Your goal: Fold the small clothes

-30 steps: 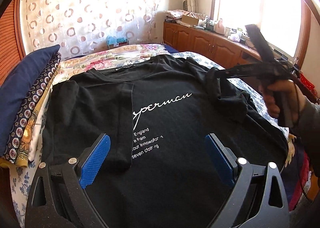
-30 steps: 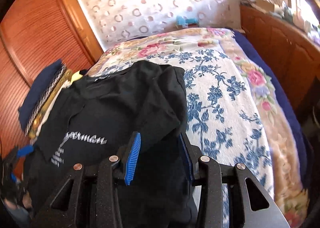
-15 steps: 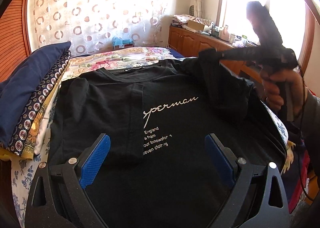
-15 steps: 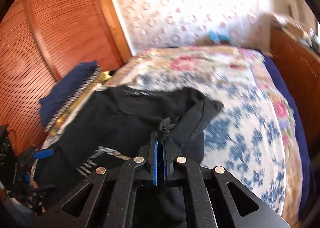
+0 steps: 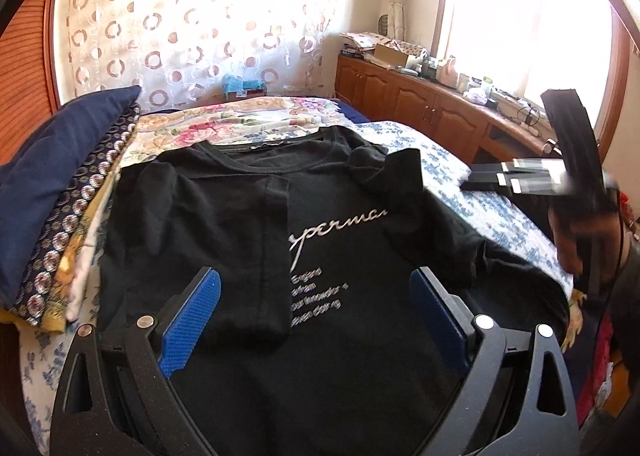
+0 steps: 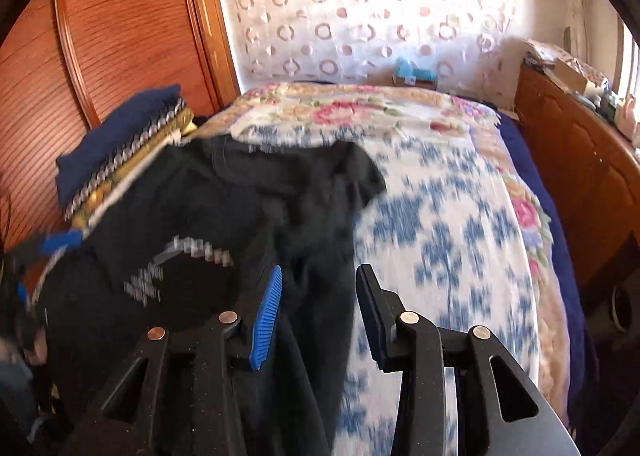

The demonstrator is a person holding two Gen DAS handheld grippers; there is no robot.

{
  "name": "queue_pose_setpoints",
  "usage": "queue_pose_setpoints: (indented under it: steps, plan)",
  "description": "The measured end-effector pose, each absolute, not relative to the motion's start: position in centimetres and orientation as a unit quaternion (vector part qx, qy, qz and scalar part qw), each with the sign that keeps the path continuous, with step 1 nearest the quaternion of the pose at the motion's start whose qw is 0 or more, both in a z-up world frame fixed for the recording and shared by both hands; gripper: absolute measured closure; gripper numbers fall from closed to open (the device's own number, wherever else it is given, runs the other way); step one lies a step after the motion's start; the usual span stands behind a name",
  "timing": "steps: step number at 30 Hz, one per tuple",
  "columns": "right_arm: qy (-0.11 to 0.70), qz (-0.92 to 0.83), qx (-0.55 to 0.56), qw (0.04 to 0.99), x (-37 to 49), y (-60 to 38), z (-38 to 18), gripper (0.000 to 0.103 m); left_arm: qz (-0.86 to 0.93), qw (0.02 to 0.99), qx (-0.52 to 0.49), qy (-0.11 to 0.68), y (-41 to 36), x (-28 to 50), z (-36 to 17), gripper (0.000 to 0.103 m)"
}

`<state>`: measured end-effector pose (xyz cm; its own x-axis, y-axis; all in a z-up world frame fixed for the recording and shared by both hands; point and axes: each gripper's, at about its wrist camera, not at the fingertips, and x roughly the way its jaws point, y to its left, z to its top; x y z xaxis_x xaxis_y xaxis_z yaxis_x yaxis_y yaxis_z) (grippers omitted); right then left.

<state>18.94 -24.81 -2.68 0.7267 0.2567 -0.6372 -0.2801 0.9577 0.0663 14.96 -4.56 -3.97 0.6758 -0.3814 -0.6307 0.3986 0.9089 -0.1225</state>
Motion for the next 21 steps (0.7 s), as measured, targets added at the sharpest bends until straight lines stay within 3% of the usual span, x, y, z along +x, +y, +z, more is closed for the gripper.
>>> queue_pose_setpoints:
  steps: [3, 10, 21]
  plan:
    - [0.352, 0.119, -0.042, 0.928, 17.7, -25.5, -4.1, 0.063, -0.235, 0.908, 0.007, 0.347, -5.4, 16.2, -3.9, 0.009]
    - [0.368, 0.085, -0.057, 0.924, 16.9, -25.5, -6.4, 0.063, -0.265, 0.887, 0.044, 0.376, -9.5, 19.4, -4.3, 0.035]
    - [0.352, 0.088, -0.024, 0.931, 16.3, -27.0, -7.5, 0.061, -0.297, 0.851, 0.096, 0.422, -15.4, 21.8, -6.5, 0.048]
